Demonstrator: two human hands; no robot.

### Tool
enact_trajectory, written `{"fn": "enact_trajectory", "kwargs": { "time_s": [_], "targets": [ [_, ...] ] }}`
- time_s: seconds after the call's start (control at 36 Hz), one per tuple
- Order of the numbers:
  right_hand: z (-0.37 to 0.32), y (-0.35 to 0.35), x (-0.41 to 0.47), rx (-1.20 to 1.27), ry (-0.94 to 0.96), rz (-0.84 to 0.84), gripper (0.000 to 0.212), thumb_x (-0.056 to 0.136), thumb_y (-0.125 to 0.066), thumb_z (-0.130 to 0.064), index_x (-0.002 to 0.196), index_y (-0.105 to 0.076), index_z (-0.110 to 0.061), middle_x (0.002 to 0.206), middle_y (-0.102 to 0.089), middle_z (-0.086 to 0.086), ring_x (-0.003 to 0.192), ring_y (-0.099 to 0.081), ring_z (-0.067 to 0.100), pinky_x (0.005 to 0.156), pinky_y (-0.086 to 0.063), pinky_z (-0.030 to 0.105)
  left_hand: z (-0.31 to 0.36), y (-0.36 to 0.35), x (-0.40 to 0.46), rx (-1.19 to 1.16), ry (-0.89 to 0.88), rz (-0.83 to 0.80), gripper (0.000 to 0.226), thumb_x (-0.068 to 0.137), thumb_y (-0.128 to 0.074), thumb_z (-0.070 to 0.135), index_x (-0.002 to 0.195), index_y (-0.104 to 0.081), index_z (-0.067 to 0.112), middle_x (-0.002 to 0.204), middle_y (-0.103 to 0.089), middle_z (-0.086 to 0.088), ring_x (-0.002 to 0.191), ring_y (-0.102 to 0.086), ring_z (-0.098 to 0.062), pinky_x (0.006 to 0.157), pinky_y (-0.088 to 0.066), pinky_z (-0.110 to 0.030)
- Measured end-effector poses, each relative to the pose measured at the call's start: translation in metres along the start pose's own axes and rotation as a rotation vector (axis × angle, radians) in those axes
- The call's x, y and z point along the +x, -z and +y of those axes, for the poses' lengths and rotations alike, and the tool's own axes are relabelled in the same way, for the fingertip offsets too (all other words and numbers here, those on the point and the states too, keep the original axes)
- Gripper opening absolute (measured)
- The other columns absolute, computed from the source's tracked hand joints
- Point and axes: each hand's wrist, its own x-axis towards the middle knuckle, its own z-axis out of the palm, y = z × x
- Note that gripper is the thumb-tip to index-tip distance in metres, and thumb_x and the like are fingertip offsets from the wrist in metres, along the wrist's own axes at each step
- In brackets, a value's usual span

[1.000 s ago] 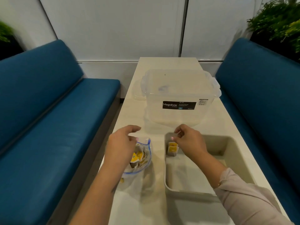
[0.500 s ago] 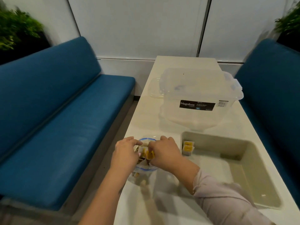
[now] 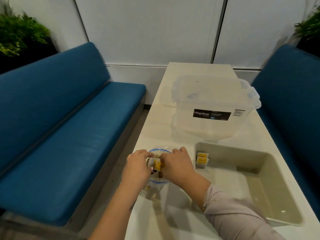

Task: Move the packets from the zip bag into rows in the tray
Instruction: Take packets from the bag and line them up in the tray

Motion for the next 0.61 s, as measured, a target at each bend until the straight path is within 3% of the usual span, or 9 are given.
{"fn": "enact_trajectory", "kwargs": {
  "time_s": [0.17,0.31,0.39,0.5,0.61],
  "targets": [
    [-0.001,-0.002,-0.002,0.018,-0.014,-0.004,0.027,0.084,-0.056,-0.046,0.098,-0.062,-0.024,0.090,-0.066,0.001,0.091,-0.053,0.022,0.089,-0.027,0.036,-0.002,-0.003,-0.002,-0.016,-0.020,-0.018,0.047,0.082,-0.069,0.010,0.125,-0.058,0.027,0.137,-0.049,0.007,0.127,-0.040,-0.016,0.099,-0.038,-0.027],
    [-0.003,-0.005,-0.002,-0.015,-0.046,-0.006,0.023,0.091,-0.043,-0.033,0.094,-0.063,-0.020,0.089,-0.068,0.003,0.089,-0.056,0.024,0.093,-0.026,0.038,-0.002,-0.004,-0.002,-0.015,-0.022,-0.020,0.047,0.082,-0.069,0.011,0.124,-0.059,0.029,0.136,-0.050,0.008,0.126,-0.041,-0.016,0.097,-0.040,-0.028],
    [-0.001,-0.004,0.000,0.024,-0.121,0.002,0.026,0.093,-0.040,-0.028,0.094,-0.066,-0.023,0.086,-0.069,0.001,0.079,-0.056,0.023,0.090,-0.026,0.036,-0.001,-0.003,-0.002,-0.021,-0.020,-0.009,0.045,0.083,-0.069,0.013,0.123,-0.059,0.028,0.134,-0.051,0.009,0.125,-0.042,-0.016,0.095,-0.041,-0.028],
    [0.010,0.006,0.003,0.290,-0.262,0.013,0.028,0.095,-0.044,-0.033,0.100,-0.071,-0.027,0.096,-0.071,-0.002,0.093,-0.061,0.023,0.090,-0.032,0.036,0.001,-0.002,-0.001,-0.028,-0.050,0.016,0.041,0.083,-0.068,0.016,0.122,-0.060,0.028,0.133,-0.051,0.010,0.124,-0.042,-0.016,0.094,-0.035,-0.022],
    [0.023,0.019,0.004,0.735,-0.370,0.022,0.021,0.090,-0.056,-0.030,0.092,-0.075,-0.022,0.086,-0.072,0.001,0.086,-0.064,0.021,0.078,-0.047,0.031,0.007,-0.003,-0.002,-0.072,-0.087,0.113,0.037,0.080,-0.067,0.009,0.112,-0.065,0.028,0.124,-0.055,0.012,0.117,-0.044,-0.012,0.084,-0.029,-0.014]
  ]
}}
